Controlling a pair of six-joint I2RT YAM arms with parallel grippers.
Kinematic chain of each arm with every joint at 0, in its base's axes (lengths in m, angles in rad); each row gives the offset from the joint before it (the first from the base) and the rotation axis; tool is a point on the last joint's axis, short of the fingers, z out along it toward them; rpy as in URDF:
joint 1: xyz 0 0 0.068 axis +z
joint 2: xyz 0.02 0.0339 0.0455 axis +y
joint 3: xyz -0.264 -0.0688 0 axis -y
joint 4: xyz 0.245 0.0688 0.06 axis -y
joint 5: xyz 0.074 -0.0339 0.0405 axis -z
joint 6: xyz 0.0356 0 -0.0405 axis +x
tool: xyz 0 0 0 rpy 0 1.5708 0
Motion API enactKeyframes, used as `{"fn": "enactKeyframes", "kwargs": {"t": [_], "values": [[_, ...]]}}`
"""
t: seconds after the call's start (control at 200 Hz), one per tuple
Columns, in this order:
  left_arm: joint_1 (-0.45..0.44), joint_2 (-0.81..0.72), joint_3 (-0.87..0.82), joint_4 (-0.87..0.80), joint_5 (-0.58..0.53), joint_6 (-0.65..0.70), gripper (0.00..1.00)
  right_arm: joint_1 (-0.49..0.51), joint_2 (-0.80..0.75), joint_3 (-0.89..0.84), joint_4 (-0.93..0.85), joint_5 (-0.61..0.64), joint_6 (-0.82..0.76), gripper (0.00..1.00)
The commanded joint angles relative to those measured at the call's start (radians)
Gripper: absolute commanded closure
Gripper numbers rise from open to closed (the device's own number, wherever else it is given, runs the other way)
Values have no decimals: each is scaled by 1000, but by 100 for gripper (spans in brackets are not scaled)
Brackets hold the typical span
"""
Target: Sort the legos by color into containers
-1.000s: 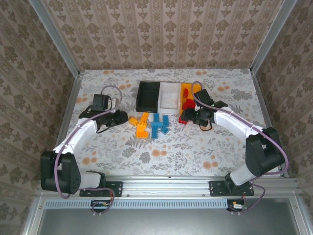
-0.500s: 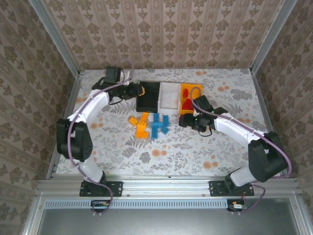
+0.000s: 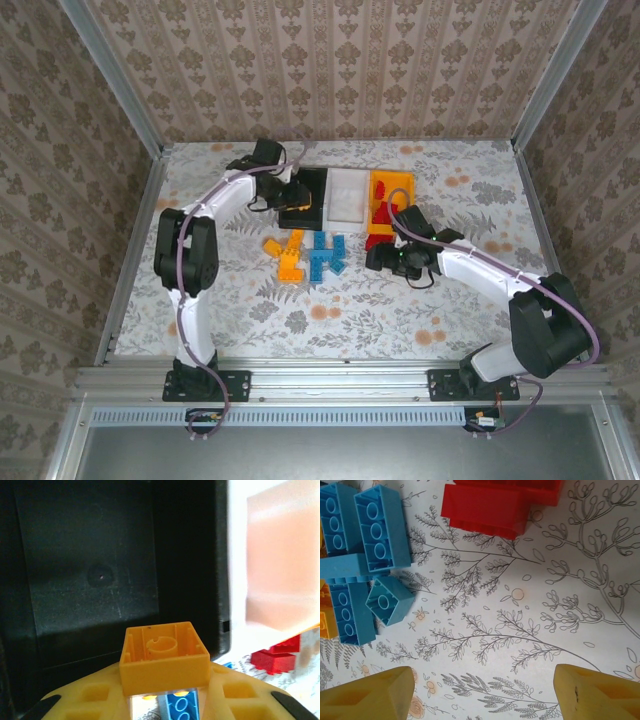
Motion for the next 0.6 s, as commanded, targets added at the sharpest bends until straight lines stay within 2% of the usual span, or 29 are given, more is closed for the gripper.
{"fn": "enactKeyframes", "kwargs": {"t": [0.0, 0.265, 0.44, 0.595], "values": [[-9, 20, 52, -57, -29, 41, 63, 17, -5, -10, 13, -12, 19, 25], [-14, 1, 49, -61, -28, 40, 46, 60, 29, 21, 10, 5, 30, 25], [-13, -80, -8, -51, -29, 40, 42, 121, 73, 67, 7, 22, 37, 25], [-11, -215, -147, -8, -33, 27, 40, 178, 145, 137, -22, 48, 16, 25]]}}
